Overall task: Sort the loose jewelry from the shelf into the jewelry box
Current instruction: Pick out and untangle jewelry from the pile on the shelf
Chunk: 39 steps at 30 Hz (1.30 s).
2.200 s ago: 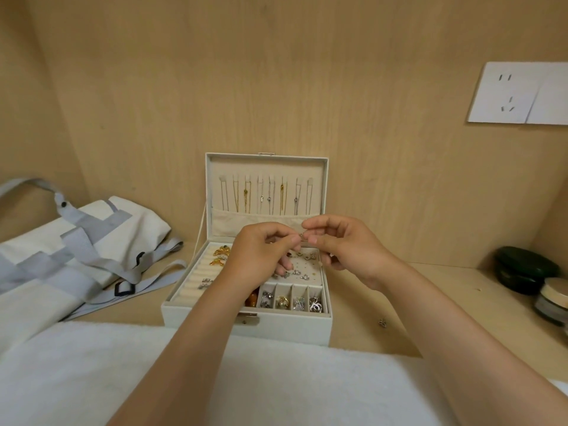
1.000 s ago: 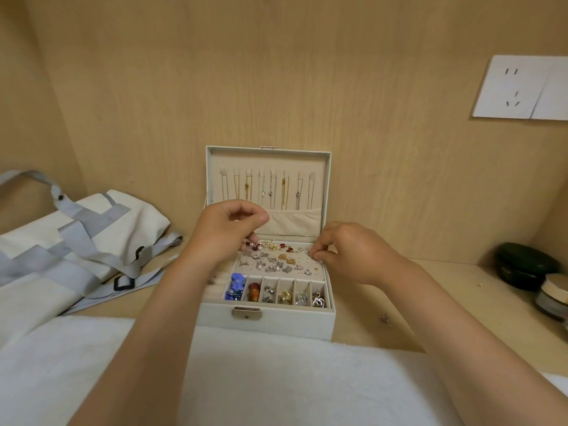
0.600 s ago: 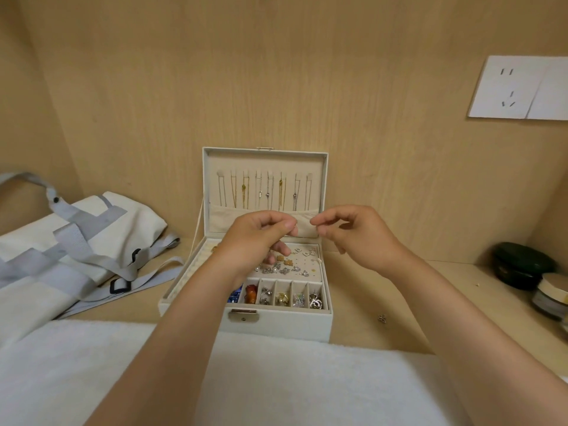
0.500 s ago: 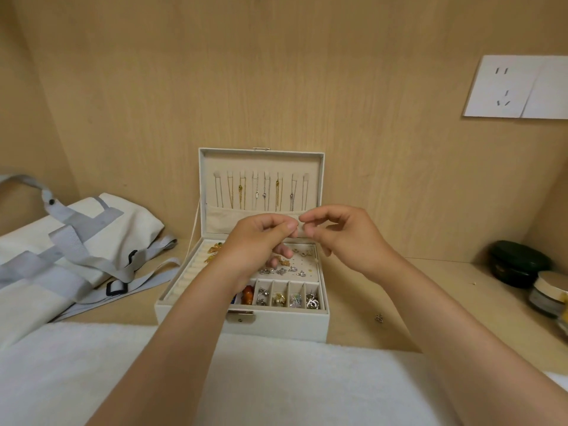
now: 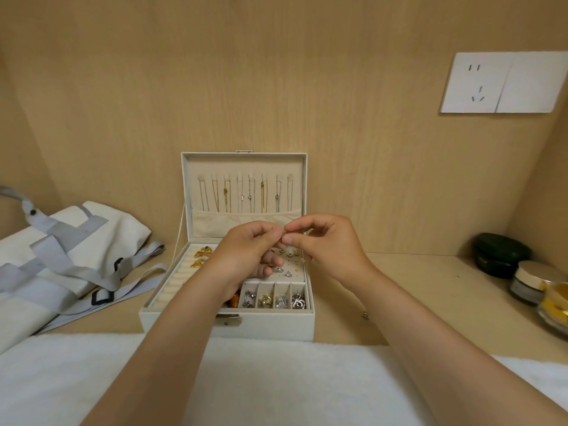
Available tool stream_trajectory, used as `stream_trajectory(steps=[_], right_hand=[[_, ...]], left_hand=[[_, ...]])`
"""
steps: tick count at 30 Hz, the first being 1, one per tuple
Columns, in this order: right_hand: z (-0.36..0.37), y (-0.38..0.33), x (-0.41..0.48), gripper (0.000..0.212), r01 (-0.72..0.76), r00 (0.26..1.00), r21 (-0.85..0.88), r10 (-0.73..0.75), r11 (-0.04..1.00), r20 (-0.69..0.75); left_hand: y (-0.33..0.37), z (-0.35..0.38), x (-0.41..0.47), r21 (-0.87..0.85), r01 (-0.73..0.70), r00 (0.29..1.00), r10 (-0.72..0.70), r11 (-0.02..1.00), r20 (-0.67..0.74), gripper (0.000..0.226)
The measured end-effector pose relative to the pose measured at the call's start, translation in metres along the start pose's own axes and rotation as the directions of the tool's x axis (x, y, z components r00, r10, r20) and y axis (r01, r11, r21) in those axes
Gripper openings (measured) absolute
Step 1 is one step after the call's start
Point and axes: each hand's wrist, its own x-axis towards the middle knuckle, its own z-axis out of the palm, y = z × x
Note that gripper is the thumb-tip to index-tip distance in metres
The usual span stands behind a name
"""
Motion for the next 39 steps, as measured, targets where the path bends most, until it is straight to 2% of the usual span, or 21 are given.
stream_trajectory(steps=[4, 12, 18, 20, 23, 25, 28, 32, 39], right_hand=[[-0.003, 0.0, 0.001, 0.027, 0.015, 0.999, -0.025, -0.014, 1.0, 0.045], [-0.007, 0.002, 0.002, 0.026, 0.044, 0.998, -0.031, -0.043, 0.999, 0.035], [-0.01, 0.001, 0.001, 0.016, 0.111, 0.991, -0.131, -0.1, 0.985, 0.086], [-0.014, 0.003, 0.003, 0.011, 0.093, 0.994, -0.187, -0.081, 0.978, 0.072], [-0.021, 0.014, 0.006, 0.01, 0.072, 0.996, -0.422, -0.043, 0.904, 0.078], [-0.022, 0.021, 0.006, 0.006, 0.097, 0.992, -0.574, -0.03, 0.813, 0.124], [-0.02, 0.021, 0.004, 0.005, 0.125, 0.986, -0.672, -0.016, 0.73, 0.166], [-0.022, 0.014, 0.005, 0.005, 0.186, 0.978, -0.752, -0.044, 0.632, 0.205], [-0.023, 0.007, 0.004, 0.001, 0.28, 0.952, -0.807, -0.044, 0.52, 0.302]], left_hand=[[-0.001, -0.001, -0.001, -0.006, 0.003, 1.0, -0.003, 1.0, 0.025, 0.015], [0.001, 0.0, -0.003, 0.025, -0.022, 1.0, 0.021, 0.999, 0.002, 0.013], [0.0, 0.001, -0.003, 0.173, -0.08, 0.995, 0.089, 0.982, -0.04, 0.01], [-0.003, -0.001, -0.001, 0.36, -0.151, 0.982, 0.183, 0.921, -0.056, 0.01], [-0.007, -0.004, -0.001, 0.682, -0.265, 0.933, 0.361, 0.682, 0.002, 0.009], [-0.01, -0.006, -0.001, 0.755, -0.295, 0.918, 0.394, 0.585, 0.054, 0.013], [-0.016, -0.007, 0.001, 0.829, -0.32, 0.908, 0.398, 0.458, 0.131, 0.018], [-0.02, -0.004, 0.0, 0.831, -0.328, 0.916, 0.368, 0.449, 0.162, 0.02], [-0.022, -0.002, 0.0, 0.839, -0.324, 0.918, 0.359, 0.437, 0.168, 0.02]])
